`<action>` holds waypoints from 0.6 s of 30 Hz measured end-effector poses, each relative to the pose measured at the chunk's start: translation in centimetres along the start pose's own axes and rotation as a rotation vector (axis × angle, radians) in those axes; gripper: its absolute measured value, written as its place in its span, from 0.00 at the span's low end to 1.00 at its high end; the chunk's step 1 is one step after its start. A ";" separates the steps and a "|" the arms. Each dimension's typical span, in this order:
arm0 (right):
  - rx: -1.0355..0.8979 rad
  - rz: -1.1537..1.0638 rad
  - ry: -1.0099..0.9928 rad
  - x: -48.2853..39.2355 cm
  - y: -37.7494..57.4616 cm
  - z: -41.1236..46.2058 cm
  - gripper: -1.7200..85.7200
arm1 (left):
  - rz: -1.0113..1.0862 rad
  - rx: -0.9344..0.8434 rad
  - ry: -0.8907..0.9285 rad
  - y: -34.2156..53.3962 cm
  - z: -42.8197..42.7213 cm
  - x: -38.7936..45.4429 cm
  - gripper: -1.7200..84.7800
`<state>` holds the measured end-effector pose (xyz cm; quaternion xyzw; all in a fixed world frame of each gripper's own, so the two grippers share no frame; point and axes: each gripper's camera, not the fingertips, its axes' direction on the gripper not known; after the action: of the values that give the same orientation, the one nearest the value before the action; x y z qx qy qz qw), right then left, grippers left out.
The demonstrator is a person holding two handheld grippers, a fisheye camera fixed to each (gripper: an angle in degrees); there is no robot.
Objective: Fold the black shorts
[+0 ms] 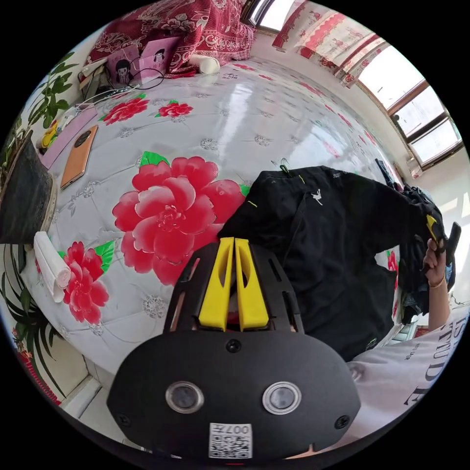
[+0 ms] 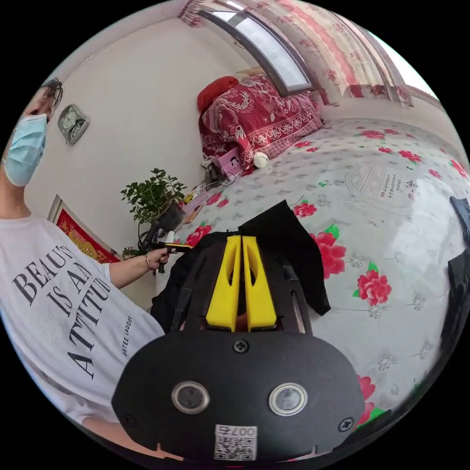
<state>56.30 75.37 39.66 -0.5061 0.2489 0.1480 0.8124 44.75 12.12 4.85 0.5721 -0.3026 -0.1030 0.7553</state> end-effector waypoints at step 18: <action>-0.262 0.393 0.474 9.7 3.5 5.9 0.12 | 0.066 -0.069 -0.061 -1.3 2.8 1.0 0.01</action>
<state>64.21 82.13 33.81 -0.5688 0.5025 0.2106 0.6161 44.16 8.95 4.48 0.5319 -0.3402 -0.1058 0.7682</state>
